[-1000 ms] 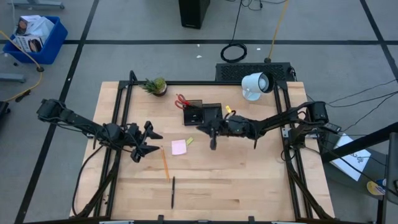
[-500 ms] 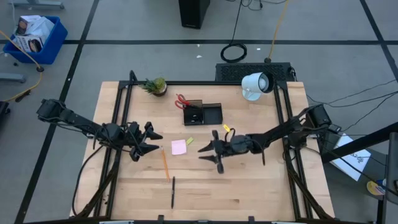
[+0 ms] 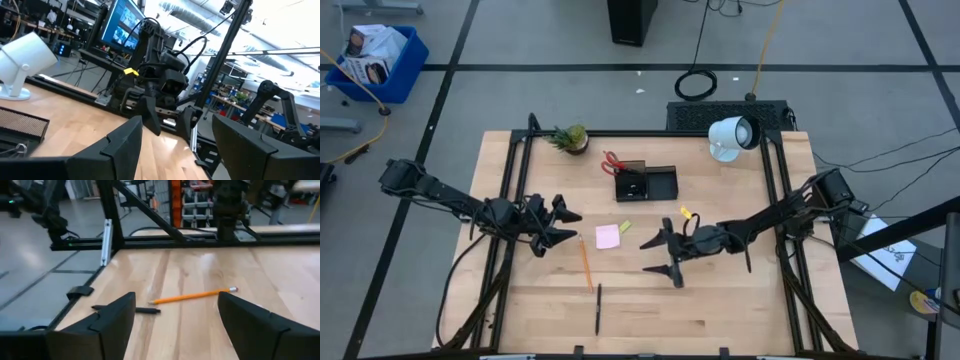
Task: Pick and place office supplies into organizer
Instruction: Put the eraser into the mesh organizer
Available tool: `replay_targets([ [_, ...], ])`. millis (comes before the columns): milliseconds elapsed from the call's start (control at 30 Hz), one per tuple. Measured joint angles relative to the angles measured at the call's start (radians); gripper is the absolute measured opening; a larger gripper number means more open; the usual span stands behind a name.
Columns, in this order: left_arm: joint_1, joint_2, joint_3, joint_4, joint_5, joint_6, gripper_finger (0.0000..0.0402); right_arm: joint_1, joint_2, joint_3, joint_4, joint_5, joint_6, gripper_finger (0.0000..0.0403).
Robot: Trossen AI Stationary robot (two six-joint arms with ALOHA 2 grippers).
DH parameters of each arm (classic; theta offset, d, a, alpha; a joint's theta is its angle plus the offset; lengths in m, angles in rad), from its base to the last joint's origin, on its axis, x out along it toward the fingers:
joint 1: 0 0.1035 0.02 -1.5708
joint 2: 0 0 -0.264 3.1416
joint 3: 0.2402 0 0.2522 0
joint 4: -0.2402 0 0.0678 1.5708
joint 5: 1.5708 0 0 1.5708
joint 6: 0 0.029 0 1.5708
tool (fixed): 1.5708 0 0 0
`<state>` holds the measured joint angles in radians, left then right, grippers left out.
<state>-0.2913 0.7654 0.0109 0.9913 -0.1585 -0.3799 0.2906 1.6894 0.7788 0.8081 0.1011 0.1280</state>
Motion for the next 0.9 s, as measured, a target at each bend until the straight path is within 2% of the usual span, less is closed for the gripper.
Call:
replay_targets([
  [133,0.0,0.0,0.0,-0.001,0.0,-0.012,0.0244,-0.014,0.0,0.0,-0.067,-0.023,-0.074,0.0278],
  [300,0.0,0.0,0.0,-0.01,0.0,-0.013,0.0244,-0.093,0.0,0.0,-0.114,-0.194,-0.046,0.0267],
  [433,0.0,0.0,0.0,-0.021,-0.022,-0.003,0.0244,-0.147,0.01,0.0,-0.148,-0.241,-0.078,0.0257],
  [567,0.0,0.0,0.0,-0.033,-0.061,0.005,0.0244,-0.202,0.021,0.013,-0.283,-0.252,-0.132,0.0249],
  [700,0.0,0.0,0.0,-0.054,-0.091,-0.001,0.0244,-0.226,0.021,0.012,-0.308,-0.276,-0.11,0.0245],
  [767,-0.001,0.0,0.0,-0.091,-0.125,-0.034,0.0244,-0.224,0.021,0.012,-0.311,-0.313,-0.088,0.0244],
  [900,-0.017,0.007,0.0,-0.226,-0.273,-0.123,0.0243,-0.209,0.021,0.009,-0.318,-0.338,-0.017,0.0244],
])
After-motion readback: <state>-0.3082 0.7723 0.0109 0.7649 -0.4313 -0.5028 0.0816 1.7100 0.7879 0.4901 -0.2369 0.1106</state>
